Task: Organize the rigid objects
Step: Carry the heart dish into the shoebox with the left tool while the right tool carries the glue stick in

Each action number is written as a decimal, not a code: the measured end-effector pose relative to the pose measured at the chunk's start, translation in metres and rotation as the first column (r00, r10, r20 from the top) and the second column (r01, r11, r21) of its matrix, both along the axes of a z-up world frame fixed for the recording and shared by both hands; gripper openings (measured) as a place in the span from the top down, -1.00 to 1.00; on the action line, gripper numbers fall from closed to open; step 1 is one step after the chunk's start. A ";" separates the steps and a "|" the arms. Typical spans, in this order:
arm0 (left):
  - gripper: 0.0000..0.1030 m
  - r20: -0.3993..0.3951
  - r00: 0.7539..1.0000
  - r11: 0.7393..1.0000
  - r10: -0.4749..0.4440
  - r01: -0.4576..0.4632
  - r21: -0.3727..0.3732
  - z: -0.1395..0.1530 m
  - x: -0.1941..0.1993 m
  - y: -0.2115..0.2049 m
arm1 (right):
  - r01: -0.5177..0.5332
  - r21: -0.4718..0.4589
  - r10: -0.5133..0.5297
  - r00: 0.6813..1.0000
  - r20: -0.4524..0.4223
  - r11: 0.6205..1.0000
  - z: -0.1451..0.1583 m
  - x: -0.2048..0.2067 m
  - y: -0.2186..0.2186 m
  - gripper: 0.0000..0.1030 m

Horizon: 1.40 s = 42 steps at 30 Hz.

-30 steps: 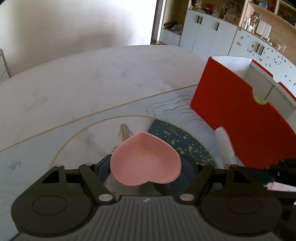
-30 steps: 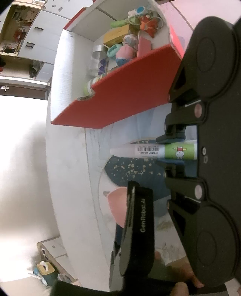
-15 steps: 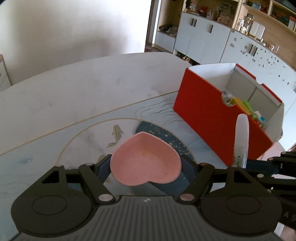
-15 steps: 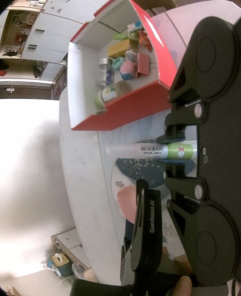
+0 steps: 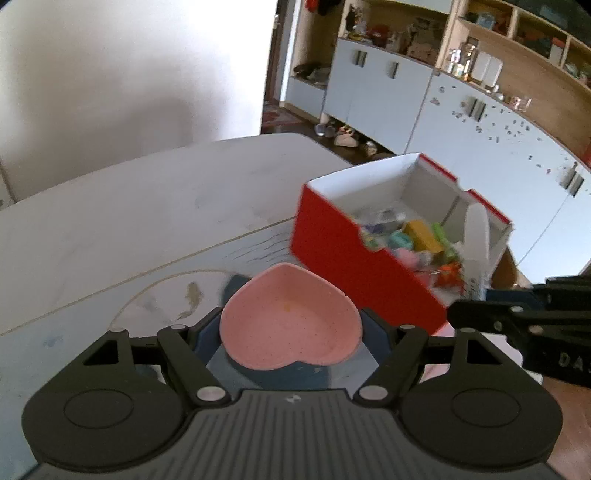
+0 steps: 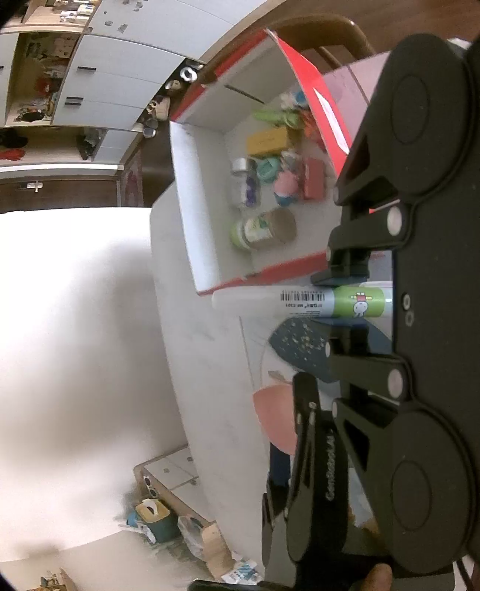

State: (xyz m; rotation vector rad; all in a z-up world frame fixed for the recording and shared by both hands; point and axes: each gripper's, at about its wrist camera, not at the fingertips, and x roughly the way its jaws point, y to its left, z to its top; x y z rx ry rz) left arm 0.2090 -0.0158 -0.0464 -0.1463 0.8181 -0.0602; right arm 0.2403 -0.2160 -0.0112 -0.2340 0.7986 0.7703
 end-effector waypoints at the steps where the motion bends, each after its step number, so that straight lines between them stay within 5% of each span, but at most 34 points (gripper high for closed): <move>1: -0.51 0.002 1.000 1.000 -0.005 0.005 -0.002 0.003 0.001 -0.003 | 0.003 0.006 -0.003 1.000 -0.001 1.000 0.003 0.003 -0.003 0.68; 20: -0.51 0.060 0.998 0.999 -0.004 0.002 0.035 0.032 0.052 -0.087 | 0.066 0.051 -0.070 0.995 0.067 0.997 0.022 0.102 -0.073 0.68; 42: -0.51 -0.060 0.997 0.994 -0.039 0.045 0.099 -0.018 0.178 -0.157 | 0.071 -0.044 -0.073 0.997 -0.037 0.996 -0.034 0.199 -0.079 0.68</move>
